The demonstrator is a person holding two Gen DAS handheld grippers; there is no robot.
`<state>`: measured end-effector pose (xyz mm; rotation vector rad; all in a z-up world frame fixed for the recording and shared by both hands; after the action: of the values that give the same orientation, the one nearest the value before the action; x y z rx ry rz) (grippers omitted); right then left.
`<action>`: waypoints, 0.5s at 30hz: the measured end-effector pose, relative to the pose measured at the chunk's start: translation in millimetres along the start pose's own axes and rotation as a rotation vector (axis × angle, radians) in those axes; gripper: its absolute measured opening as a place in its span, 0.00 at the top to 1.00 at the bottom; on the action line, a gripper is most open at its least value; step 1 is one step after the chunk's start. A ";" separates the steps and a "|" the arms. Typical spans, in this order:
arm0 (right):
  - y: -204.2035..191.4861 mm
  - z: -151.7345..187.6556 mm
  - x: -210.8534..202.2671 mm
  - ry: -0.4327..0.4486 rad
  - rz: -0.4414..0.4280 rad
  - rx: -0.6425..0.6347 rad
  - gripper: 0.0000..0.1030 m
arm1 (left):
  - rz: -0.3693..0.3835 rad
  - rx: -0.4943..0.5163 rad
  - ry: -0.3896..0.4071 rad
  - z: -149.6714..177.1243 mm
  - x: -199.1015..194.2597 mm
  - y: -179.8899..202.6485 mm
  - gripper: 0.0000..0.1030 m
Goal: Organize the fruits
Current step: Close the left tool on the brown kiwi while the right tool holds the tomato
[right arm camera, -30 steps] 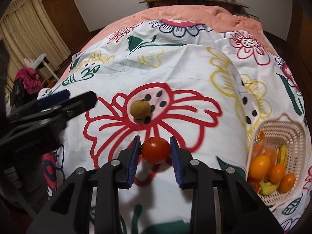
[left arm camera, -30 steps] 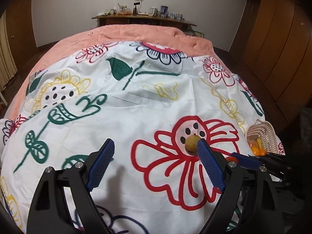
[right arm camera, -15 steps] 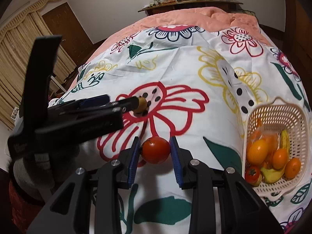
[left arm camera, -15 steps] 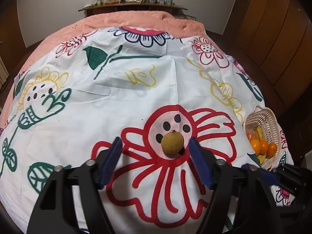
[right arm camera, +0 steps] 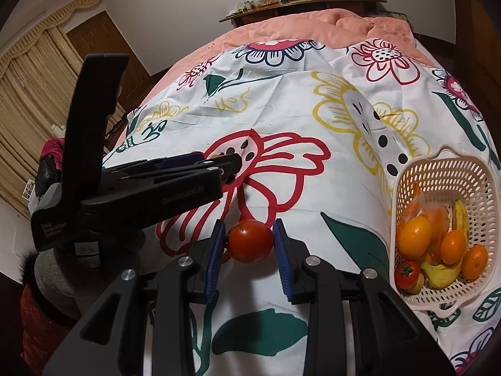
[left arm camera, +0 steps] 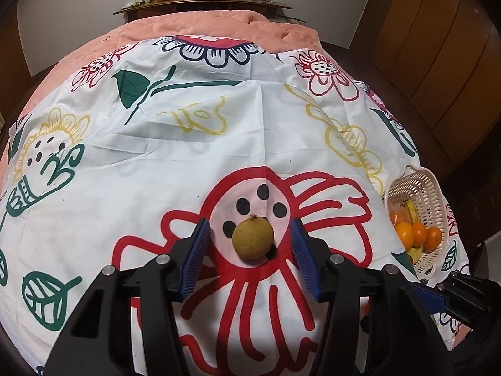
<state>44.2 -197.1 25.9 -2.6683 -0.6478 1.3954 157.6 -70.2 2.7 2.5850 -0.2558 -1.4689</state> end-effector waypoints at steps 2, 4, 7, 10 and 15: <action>0.3 0.3 -0.4 0.001 -0.001 0.001 0.69 | -0.001 -0.001 -0.006 -0.2 2.6 0.3 0.58; 1.4 0.6 -1.5 0.004 -0.002 0.004 0.69 | 0.007 -0.006 -0.011 -0.1 4.3 -0.2 0.64; 3.8 1.5 -4.4 0.010 -0.002 0.012 0.69 | 0.019 -0.001 -0.010 1.0 4.0 1.0 0.72; 8.1 1.8 -9.8 0.024 -0.002 0.025 0.69 | 0.029 -0.004 0.002 1.6 -0.4 1.6 0.73; 18.2 1.0 -21.0 0.052 0.004 0.050 0.69 | 0.047 -0.003 0.022 3.2 -11.3 5.7 0.73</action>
<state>39.0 -222.1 37.1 -2.6591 -0.5956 1.3197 148.8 -73.3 11.8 2.5726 -0.3084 -1.4237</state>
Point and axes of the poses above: each gripper's, at about its wrist camera, not at the fingertips, and x roughly the way its jaws point, y to its right, z to its underside, the point moved 1 cm from there along x, roughly the way its jaws point, and after that the axes turned 8 degrees about -x, right-handed, at the moved point
